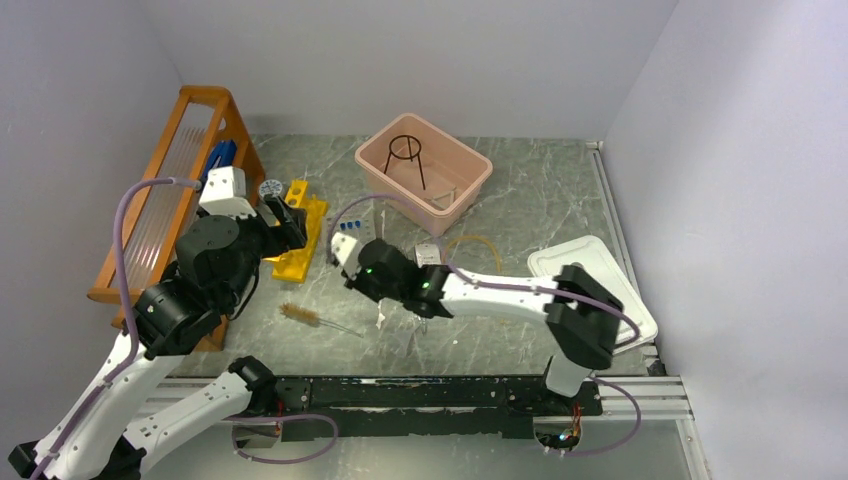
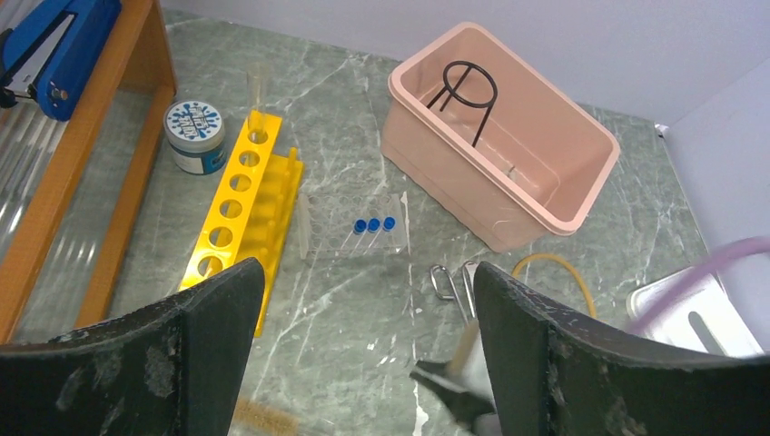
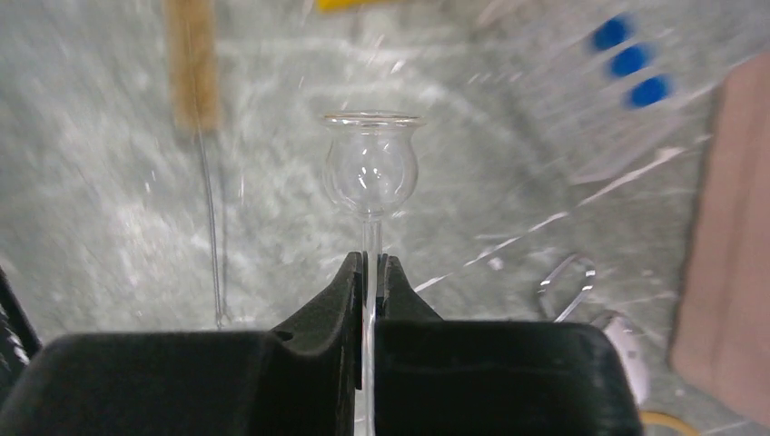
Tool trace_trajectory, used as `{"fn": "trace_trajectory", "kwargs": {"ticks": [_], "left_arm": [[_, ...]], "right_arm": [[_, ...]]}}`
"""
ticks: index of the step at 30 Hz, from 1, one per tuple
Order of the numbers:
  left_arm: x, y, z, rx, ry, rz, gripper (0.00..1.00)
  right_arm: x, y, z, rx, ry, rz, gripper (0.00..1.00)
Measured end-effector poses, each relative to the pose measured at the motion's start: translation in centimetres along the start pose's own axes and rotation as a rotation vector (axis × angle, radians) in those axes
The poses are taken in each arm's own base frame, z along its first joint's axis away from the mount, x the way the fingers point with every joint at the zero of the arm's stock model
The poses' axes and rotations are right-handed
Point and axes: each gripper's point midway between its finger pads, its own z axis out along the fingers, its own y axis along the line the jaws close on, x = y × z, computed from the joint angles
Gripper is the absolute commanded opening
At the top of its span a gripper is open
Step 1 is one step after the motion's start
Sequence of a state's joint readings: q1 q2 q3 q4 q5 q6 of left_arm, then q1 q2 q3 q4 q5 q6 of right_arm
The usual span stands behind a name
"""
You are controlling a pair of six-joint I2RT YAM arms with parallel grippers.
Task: Organize the chemistry lab equipment
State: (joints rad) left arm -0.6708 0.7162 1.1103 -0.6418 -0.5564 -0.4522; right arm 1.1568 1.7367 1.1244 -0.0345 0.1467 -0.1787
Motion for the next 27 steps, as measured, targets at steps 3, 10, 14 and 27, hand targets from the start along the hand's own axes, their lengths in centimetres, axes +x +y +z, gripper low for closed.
{"fn": "trace_trajectory", "kwargs": {"ticks": [3, 10, 14, 27], "left_arm": [[0.1, -0.2, 0.0, 0.007, 0.005, -0.009, 0.93], [2.6, -2.8, 0.5, 0.148, 0.078, -0.011, 0.96], [5.6, -5.6, 1.1, 0.299, 0.160, -0.013, 0.90], [12.4, -14.1, 1.7, 0.721, 0.380, -0.162, 0.61]], "right_arm": [[-3.7, -2.4, -2.5, 0.049, -0.141, 0.066, 0.00], [-9.5, -8.9, -8.8, 0.112, -0.414, 0.326, 0.00], [-11.3, -12.4, -11.9, 0.113, -0.531, 0.495, 0.00], [-16.0, -12.1, -17.3, -0.109, -0.765, 0.817, 0.00]]}}
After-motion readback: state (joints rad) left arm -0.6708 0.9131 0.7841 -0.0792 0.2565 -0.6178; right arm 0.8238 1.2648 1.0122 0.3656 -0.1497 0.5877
